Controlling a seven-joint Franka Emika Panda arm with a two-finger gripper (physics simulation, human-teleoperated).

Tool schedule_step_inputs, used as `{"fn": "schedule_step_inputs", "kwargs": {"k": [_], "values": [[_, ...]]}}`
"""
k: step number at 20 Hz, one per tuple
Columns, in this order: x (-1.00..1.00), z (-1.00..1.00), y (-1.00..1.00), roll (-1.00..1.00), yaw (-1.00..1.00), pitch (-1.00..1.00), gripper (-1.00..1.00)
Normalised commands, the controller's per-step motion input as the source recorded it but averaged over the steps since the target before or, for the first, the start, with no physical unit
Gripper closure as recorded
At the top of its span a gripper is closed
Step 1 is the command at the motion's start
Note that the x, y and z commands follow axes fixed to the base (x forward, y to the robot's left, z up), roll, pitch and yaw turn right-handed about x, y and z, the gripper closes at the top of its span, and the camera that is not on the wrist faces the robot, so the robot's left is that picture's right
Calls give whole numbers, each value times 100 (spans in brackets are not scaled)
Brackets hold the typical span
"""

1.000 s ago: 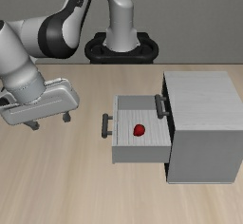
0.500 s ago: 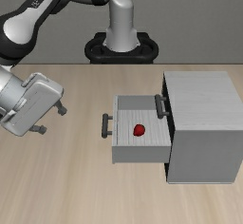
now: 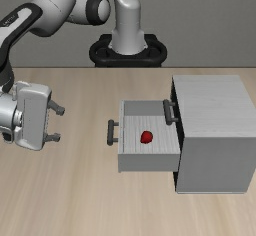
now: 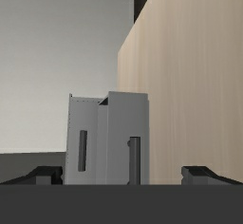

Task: Close the middle layer of the cabinet

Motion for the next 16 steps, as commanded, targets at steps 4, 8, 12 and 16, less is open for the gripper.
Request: {"fn": "schedule_step_inputs", "kwargs": {"k": [4,8,12,16], "values": [[0,0,0,11,0,34,-100],[0,0,0,0,0,45,-100],[0,0,0,0,0,45,-100],[0,0,0,0,0,45,-100]]}}
